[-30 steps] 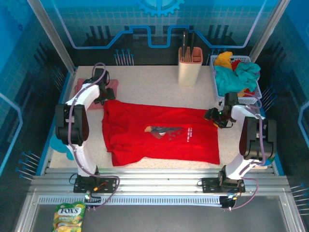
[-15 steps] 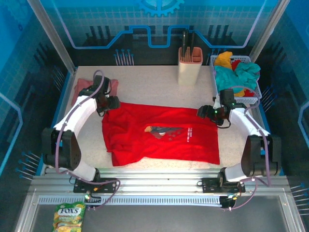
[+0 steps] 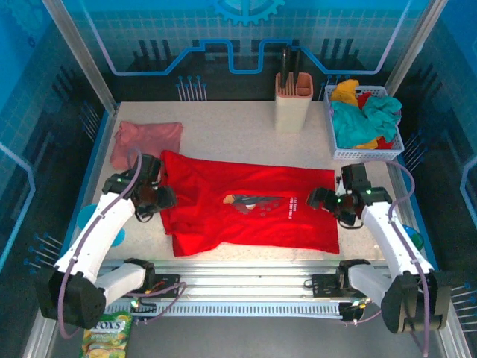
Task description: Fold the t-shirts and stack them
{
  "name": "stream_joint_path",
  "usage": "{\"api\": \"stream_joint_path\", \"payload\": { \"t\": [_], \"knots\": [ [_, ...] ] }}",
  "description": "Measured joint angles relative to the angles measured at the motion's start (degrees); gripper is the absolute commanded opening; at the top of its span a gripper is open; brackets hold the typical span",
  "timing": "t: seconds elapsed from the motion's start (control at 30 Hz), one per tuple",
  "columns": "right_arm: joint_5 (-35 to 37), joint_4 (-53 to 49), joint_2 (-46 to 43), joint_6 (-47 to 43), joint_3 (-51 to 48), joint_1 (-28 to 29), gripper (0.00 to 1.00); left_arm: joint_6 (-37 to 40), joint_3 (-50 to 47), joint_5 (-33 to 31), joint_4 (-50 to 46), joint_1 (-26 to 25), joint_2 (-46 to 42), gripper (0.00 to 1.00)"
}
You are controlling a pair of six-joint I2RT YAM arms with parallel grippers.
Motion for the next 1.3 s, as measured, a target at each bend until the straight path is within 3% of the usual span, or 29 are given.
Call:
{"api": "stream_joint_path", "payload": {
  "t": [0.13, 0.4, 0.6, 0.77, 0.87, 1.07, 1.3],
  "knots": [
    [2.3, -3.9, -1.1, 3.4, -2.2, 1.6, 1.0, -5.1, -2.6, 1.2, -1.4, -5.7, -0.4, 0.64],
    [3.6, -5.6, -2.8, 11.7, -6.6, 5.4, 1.0, -13.5, -10.6, 2.3, 0.1, -10.6, -1.3, 0.61],
    [3.6, -6.3, -3.7, 17.1, -10.6, 7.3, 1.0, -16.5, -12.0, 2.1, 3.3, -11.0, -3.5, 0.51],
    [4.0, -6.3, -3.2, 20.2, -11.2, 9.5, 0.94, -17.7, -12.7, 2.1, 5.8, -11.0, -3.5, 0.44],
    [4.5, -6.3, -1.7, 21.3, -11.2, 10.6, 0.86, -17.7, -12.7, 2.1, 6.2, -11.1, -3.5, 0.43],
    [5.2, -7.7, -0.2, 22.1, -10.6, 12.1, 0.9, -17.7, -12.5, 2.1, 6.1, -11.3, -3.5, 0.43],
    [6.7, -10.7, 5.0, 23.3, -7.1, 12.5, 0.85, -17.6, -11.8, 1.9, 6.1, -11.7, -3.8, 0.42]
  ]
}}
